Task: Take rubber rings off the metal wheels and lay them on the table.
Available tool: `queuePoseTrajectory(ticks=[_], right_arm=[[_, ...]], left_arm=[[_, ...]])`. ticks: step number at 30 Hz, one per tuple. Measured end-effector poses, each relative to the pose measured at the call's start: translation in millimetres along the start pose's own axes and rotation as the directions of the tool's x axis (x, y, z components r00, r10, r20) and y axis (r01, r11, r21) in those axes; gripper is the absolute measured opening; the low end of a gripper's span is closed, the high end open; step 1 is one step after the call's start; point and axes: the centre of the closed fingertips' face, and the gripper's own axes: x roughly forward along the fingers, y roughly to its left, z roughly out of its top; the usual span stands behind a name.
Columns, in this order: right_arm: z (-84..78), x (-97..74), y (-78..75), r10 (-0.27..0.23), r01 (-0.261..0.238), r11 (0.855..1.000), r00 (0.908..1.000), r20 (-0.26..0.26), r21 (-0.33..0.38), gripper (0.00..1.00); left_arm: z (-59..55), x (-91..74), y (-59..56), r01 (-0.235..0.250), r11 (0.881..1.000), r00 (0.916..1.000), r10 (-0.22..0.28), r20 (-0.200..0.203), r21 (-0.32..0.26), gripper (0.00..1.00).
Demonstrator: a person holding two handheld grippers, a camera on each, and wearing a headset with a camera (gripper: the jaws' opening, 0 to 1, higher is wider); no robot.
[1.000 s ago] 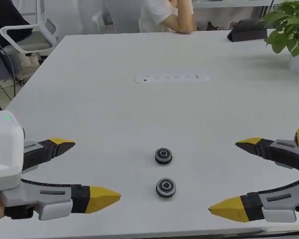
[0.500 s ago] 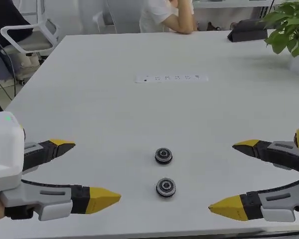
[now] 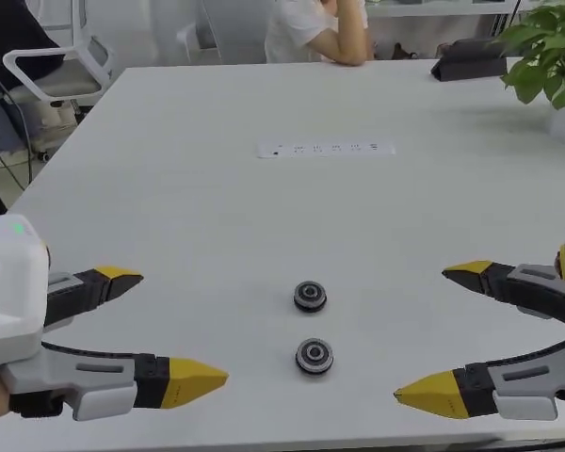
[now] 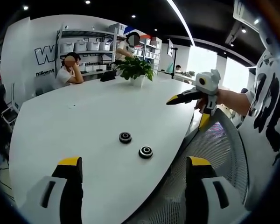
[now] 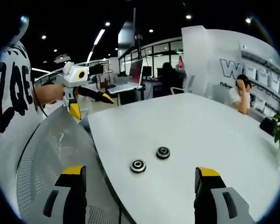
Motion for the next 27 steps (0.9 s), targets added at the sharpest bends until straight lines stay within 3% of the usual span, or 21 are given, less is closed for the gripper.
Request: queuePoseTrajectory(ticks=[14,27], right_arm=[[3.5,4.7,-7.9,0.001,-0.001,1.000,1.0000,-0.003,-0.014,0.97],[4.0,17.1,-14.5,0.019,-0.020,0.999,0.9998,-0.010,-0.037,0.96]], left_arm=[[0.5,3.0,5.3,0.005,1.000,1.0000,-0.005,-0.008,0.007,0.90],[8.5,19.1,7.0,0.028,0.999,0.9996,-0.028,-0.004,0.017,0.88]])
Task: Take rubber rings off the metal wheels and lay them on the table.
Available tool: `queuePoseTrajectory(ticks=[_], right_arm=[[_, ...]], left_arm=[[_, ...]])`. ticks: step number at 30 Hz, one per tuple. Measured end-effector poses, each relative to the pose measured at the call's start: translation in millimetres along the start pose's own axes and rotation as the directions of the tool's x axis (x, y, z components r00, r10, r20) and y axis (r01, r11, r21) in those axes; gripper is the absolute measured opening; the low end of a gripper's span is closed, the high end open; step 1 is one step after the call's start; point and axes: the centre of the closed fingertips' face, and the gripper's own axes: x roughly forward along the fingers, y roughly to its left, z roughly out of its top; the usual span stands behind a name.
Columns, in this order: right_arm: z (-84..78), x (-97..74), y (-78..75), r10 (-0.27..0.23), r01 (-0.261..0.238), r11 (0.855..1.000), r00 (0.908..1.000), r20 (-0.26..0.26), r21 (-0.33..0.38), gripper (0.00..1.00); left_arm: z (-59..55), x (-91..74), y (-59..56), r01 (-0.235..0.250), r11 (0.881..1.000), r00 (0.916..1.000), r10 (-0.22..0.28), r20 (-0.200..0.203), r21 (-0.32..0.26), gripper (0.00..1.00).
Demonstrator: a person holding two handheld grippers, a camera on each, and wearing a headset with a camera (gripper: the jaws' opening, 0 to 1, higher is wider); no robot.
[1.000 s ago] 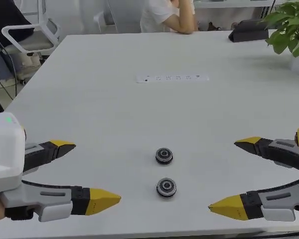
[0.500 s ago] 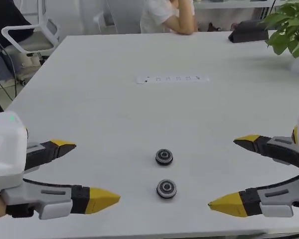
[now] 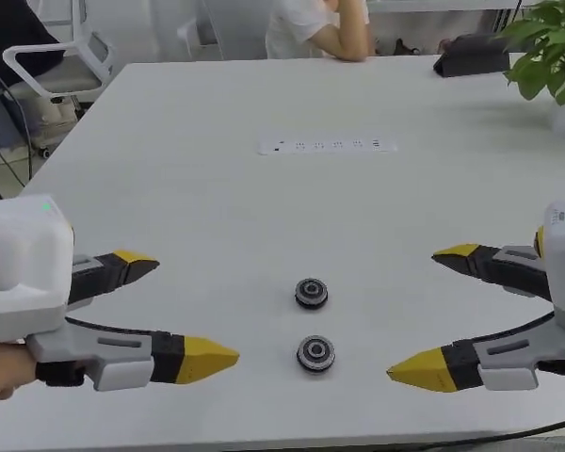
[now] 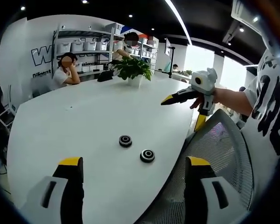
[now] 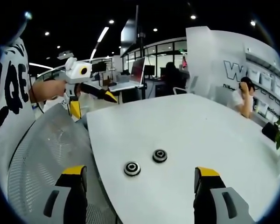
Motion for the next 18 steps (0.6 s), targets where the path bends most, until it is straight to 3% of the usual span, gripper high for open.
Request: queuePoseTrajectory(ticks=[8,18], right_arm=[[-3.1,9.9,-1.2,0.023,-0.023,1.000,0.9997,-0.008,-0.007,0.95],[-10.3,19.5,-6.2,0.044,-0.044,0.999,0.9988,-0.023,-0.021,0.94]], left_arm=[[3.6,12.1,1.5,0.017,1.000,0.9998,-0.017,-0.009,0.019,0.88],[-0.8,27.4,3.3,0.041,0.999,0.9988,-0.040,-0.029,0.033,0.86]])
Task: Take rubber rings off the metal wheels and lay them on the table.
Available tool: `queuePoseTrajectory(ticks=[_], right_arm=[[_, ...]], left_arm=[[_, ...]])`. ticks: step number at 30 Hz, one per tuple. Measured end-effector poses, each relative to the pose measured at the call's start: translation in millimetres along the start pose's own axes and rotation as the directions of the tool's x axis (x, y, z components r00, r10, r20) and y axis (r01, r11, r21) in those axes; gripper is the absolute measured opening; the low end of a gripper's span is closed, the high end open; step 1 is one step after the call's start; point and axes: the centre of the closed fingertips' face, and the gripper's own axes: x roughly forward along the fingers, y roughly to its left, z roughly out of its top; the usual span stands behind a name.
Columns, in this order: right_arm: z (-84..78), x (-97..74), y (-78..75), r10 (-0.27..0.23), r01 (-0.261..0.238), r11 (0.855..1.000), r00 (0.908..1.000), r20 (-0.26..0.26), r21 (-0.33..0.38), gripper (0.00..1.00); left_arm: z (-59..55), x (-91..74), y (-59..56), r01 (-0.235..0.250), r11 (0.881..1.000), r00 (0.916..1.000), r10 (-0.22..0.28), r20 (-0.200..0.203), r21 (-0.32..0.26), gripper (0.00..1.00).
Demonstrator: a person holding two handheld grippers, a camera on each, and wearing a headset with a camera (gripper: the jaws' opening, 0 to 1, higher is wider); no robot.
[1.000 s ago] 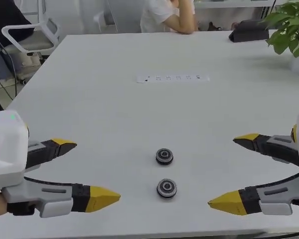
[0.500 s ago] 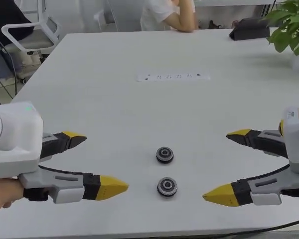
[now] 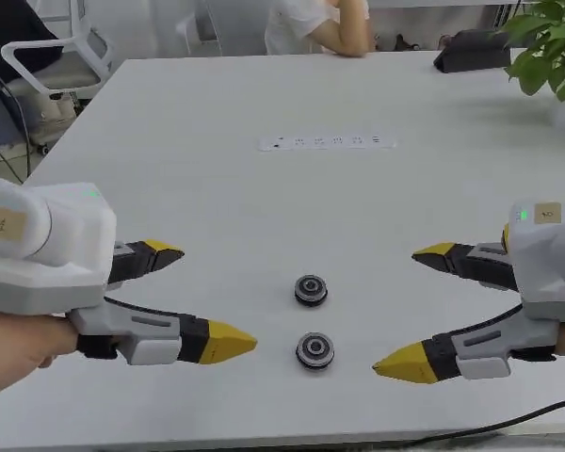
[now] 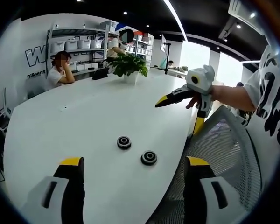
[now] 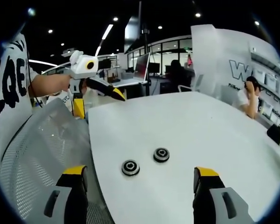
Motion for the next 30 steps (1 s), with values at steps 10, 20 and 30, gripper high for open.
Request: queuePoseTrajectory(ticks=[10,20,30], right_arm=[[-7.0,12.1,-4.2,0.019,-0.019,1.000,0.9998,-0.008,-0.015,0.91],[-13.7,23.0,-8.1,0.041,-0.041,0.999,0.9990,-0.016,-0.032,0.88],[-18.8,33.2,-7.0,0.066,-0.067,0.996,0.9973,-0.034,-0.052,0.83]], left_arm=[[-7.1,13.8,2.1,0.020,1.000,0.9994,-0.020,-0.028,0.017,0.85],[-10.0,30.0,-1.6,0.060,0.997,0.9972,-0.058,-0.048,0.044,0.81],[-14.5,44.6,-9.0,0.106,0.992,0.9922,-0.101,-0.073,0.065,0.77]])
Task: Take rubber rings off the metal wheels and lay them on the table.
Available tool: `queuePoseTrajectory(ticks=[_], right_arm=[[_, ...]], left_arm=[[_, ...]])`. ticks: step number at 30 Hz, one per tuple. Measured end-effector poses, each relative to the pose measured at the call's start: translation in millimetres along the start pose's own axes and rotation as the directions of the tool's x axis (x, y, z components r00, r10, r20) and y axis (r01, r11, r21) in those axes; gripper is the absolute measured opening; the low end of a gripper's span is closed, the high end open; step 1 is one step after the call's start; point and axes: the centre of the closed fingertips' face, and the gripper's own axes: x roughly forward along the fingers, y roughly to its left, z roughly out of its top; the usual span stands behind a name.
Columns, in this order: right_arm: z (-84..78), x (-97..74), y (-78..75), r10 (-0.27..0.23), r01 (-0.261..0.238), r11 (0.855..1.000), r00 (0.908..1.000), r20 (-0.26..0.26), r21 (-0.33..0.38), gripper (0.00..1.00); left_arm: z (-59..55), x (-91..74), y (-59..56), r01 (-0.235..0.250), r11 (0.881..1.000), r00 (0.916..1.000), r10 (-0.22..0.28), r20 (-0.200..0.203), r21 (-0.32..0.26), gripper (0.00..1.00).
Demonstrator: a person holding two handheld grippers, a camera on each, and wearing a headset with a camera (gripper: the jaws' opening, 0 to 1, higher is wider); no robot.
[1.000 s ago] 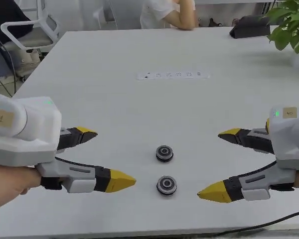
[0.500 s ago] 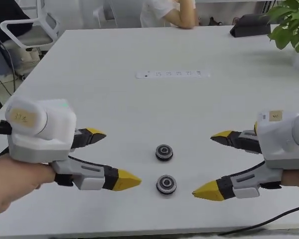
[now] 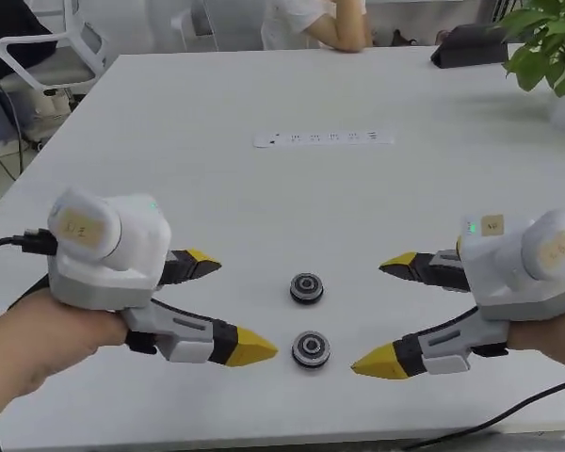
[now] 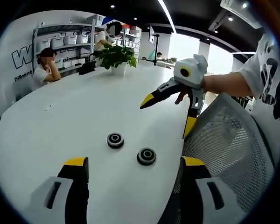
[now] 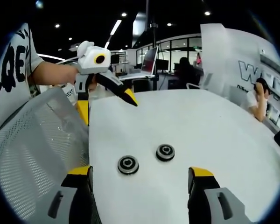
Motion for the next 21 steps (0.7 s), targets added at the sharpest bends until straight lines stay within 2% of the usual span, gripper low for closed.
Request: queuePoseTrajectory(ticks=[6,15,21], right_arm=[[-5.8,7.2,-0.4,0.013,-0.013,1.000,0.9999,-0.007,0.001,0.78],[-13.4,14.4,-1.3,0.029,-0.029,1.000,0.9993,-0.023,0.007,0.72],[-14.3,20.5,1.3,0.052,-0.052,0.999,0.9981,-0.034,-0.010,0.68]], left_arm=[[-6.2,8.2,-2.1,0.025,1.000,0.9993,-0.025,-0.029,0.010,0.73],[-9.7,21.4,-5.3,0.070,0.998,0.9970,-0.070,-0.033,-0.002,0.68],[-14.2,30.7,-7.0,0.088,0.996,0.9947,-0.088,-0.054,0.002,0.65]])
